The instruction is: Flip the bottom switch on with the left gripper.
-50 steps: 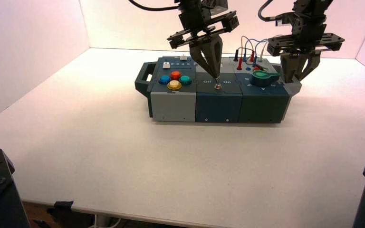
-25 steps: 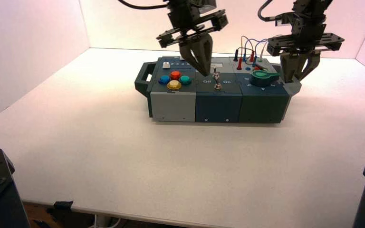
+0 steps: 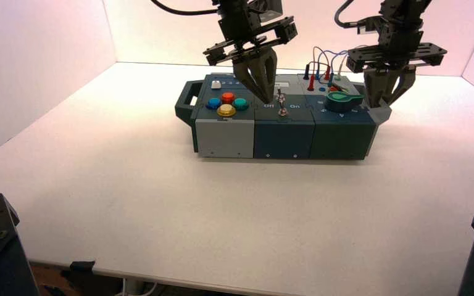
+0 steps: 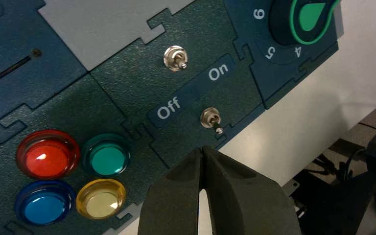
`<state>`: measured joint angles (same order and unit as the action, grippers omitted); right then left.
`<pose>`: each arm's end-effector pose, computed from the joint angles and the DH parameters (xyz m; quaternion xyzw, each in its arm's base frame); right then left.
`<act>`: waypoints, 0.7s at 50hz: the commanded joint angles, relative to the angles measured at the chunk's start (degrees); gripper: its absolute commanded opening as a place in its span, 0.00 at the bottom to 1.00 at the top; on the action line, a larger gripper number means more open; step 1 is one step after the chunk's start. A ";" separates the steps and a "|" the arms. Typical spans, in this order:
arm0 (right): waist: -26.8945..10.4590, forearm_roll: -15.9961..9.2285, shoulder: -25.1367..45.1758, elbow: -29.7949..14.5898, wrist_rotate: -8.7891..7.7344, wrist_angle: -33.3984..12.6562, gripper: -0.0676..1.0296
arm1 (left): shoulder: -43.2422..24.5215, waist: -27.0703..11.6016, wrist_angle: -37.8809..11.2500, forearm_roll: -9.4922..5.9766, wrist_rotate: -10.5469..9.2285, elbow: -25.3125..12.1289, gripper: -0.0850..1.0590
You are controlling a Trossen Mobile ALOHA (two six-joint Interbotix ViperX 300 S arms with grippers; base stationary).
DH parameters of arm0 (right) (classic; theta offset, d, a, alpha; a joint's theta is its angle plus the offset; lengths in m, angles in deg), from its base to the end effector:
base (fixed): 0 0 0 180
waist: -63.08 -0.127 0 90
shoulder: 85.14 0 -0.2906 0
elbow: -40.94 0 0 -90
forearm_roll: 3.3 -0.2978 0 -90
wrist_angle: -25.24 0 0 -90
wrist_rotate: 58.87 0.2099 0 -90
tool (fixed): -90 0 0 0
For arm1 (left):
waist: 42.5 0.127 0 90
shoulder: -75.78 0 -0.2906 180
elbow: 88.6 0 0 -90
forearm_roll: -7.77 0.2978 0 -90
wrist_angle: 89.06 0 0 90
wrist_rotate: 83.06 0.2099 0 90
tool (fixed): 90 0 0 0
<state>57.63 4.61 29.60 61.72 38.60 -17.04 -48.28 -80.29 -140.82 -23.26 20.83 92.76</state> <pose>0.3396 0.0129 -0.0304 -0.0548 0.6886 -0.0088 0.7230 0.2873 -0.3303 0.0047 0.0432 0.6774 -0.3464 0.6475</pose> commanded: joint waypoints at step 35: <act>0.26 0.26 -0.18 0.18 -1.93 0.09 0.04 | -1.58 -1.05 -0.53 -0.35 -0.26 -3.60 0.05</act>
<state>57.63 4.61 29.52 61.72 38.43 -17.04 -50.91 -81.17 -141.26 -23.34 20.74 90.65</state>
